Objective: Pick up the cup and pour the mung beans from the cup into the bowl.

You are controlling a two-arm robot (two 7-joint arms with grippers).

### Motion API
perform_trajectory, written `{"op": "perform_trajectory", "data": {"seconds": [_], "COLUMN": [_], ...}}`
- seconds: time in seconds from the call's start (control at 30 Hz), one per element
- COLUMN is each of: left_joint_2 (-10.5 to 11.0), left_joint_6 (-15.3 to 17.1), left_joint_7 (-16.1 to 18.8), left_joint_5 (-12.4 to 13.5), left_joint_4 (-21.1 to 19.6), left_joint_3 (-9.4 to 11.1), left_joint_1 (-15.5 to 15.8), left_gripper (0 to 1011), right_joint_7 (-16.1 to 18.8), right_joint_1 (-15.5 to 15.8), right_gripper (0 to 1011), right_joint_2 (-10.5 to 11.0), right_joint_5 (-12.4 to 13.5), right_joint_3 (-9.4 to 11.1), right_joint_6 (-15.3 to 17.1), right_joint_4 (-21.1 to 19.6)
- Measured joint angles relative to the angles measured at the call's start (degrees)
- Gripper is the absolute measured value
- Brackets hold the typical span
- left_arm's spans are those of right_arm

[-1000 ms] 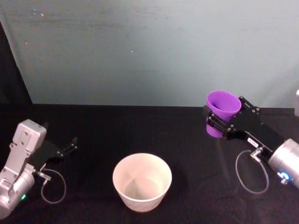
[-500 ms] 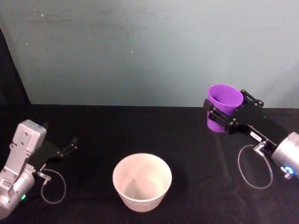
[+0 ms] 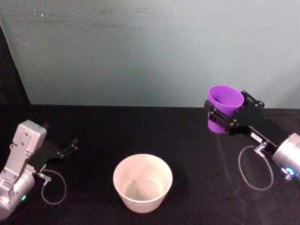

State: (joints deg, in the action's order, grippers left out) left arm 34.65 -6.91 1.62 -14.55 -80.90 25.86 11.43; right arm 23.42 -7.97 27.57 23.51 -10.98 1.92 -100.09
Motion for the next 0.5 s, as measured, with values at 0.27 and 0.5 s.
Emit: {"op": "perform_trajectory", "data": {"seconds": [0.27,0.5], "left_joint_2": [0.0,0.0], "left_joint_6": [0.0,0.0], "left_joint_7": [0.0,0.0], "left_joint_5": [0.0,0.0], "left_joint_4": [0.0,0.0], "left_joint_3": [0.0,0.0], "left_joint_1": [0.0,0.0], "left_gripper": [1003,1004], "right_joint_7": [0.0,0.0], "right_joint_1": [0.0,0.0], "right_gripper": [739,739], "right_joint_2": [0.0,-0.1], "right_joint_5": [-0.1,-0.1], "right_joint_3": [0.0,0.0], "right_joint_6": [-0.1,-0.1], "right_joint_4": [0.1,0.1]}}
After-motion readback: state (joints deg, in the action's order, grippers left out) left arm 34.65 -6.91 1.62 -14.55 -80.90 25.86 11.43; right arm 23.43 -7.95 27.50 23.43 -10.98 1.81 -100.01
